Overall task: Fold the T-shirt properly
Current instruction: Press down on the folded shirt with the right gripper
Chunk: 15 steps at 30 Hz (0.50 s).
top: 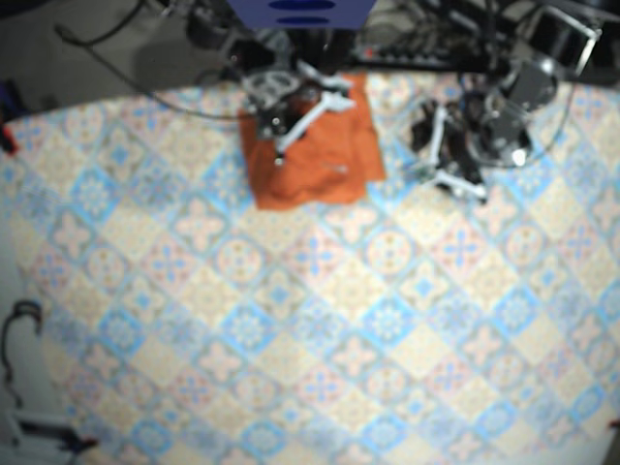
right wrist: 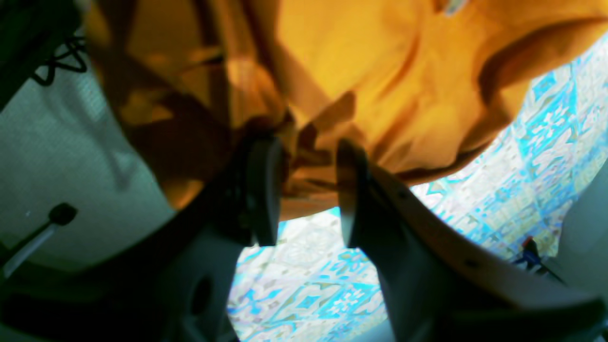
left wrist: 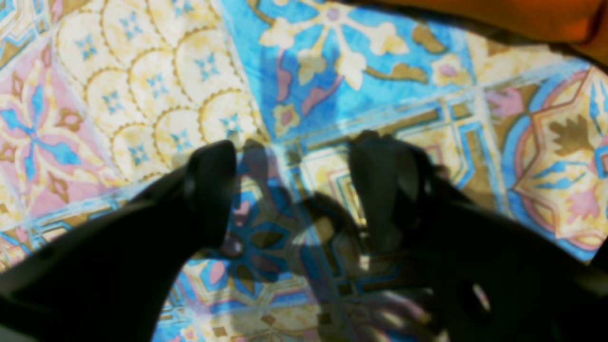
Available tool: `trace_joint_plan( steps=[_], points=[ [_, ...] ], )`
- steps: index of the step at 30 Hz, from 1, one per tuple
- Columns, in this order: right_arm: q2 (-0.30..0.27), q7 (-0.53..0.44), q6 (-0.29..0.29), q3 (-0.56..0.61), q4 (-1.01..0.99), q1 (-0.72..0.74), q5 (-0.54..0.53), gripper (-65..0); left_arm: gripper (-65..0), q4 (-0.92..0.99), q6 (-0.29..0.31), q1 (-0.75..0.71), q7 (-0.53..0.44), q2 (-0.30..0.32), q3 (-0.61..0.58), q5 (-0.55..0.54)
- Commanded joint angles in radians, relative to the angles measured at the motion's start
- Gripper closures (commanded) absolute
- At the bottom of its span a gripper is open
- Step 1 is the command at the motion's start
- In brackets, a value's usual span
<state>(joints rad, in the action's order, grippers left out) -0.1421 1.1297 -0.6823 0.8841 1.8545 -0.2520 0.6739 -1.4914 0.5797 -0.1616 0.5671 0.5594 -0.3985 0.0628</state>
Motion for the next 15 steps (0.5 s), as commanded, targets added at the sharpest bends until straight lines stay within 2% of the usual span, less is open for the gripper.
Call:
trace_joint_plan(
  steps=[1,6,9,15],
  points=[
    [0.006,-0.001,0.002,-0.004,0.041,0.013,0.020,-19.2,-41.1,0.044,0.001,-0.031,0.135,0.000,-0.023,0.105],
    [0.006,-0.009,0.003,-0.006,0.061,0.018,0.169,-19.2,-41.0,0.042,0.001,-0.029,0.135,0.003,-0.021,0.105],
    [0.006,-0.046,0.003,-0.032,0.061,0.015,0.241,-19.2,-41.0,0.042,0.001,-0.031,0.135,0.038,-0.021,0.105],
    [0.016,-0.084,0.003,-0.069,0.063,0.018,0.292,-19.2,-41.0,0.042,0.001,-0.034,0.135,0.073,-0.021,0.105]
  ],
)
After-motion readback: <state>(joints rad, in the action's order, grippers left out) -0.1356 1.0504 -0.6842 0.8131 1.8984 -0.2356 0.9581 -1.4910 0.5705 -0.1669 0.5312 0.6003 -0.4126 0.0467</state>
